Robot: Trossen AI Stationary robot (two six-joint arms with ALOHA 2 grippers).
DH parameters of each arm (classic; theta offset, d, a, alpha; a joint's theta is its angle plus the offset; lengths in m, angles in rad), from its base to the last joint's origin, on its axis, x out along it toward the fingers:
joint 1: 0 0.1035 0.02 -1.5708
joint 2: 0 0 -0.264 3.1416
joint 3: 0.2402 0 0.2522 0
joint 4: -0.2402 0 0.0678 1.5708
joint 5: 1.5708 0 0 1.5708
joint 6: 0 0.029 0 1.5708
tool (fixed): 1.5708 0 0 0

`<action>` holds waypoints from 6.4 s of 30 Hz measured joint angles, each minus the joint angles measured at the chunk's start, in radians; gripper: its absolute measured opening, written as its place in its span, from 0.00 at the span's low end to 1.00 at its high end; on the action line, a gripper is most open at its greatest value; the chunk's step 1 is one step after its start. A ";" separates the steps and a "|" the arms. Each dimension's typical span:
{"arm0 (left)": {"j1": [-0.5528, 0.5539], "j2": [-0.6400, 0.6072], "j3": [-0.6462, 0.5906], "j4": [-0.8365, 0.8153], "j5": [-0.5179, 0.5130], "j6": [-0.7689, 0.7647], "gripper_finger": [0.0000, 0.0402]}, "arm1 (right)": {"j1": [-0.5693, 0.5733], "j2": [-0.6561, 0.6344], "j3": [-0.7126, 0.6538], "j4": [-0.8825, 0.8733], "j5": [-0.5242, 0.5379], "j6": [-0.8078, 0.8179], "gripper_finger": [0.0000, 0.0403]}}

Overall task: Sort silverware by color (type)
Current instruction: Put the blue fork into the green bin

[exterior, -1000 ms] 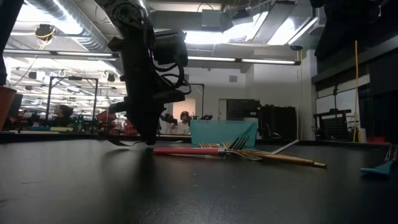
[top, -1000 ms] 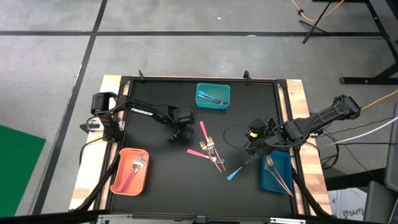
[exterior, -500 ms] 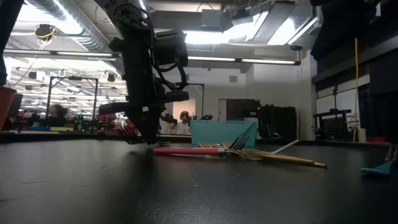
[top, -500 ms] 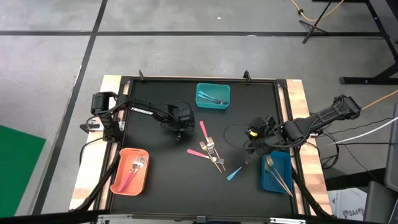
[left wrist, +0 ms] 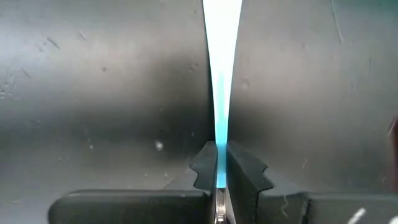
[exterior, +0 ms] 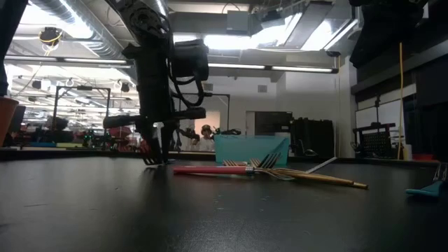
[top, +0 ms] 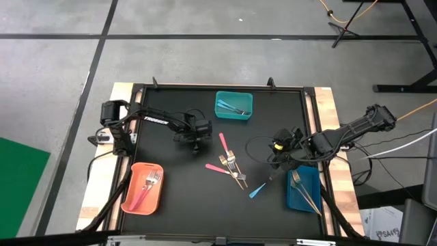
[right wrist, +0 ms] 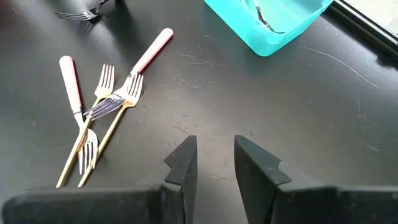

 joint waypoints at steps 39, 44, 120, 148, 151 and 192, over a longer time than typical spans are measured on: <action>0.030 -0.064 -0.002 -0.003 0.024 0.170 0.25 | 0.000 0.000 0.000 0.000 0.007 -0.001 0.24; 0.030 -0.121 -0.002 0.006 0.025 0.292 0.25 | 0.000 0.000 0.000 0.000 0.007 -0.001 0.24; 0.032 -0.011 -0.002 -0.022 0.159 2.790 0.24 | 0.000 0.000 0.001 -0.001 -0.005 0.000 0.24; 0.032 0.008 -0.002 -0.005 0.170 2.683 0.17 | 0.000 0.000 0.001 0.000 -0.025 0.000 0.24; 0.032 0.008 -0.002 -0.008 0.171 2.683 0.11 | 0.000 0.000 0.001 0.000 -0.025 0.000 0.24; 0.027 -0.053 0.151 0.055 0.215 2.491 0.02 | 0.000 0.000 0.001 0.000 -0.024 0.000 0.24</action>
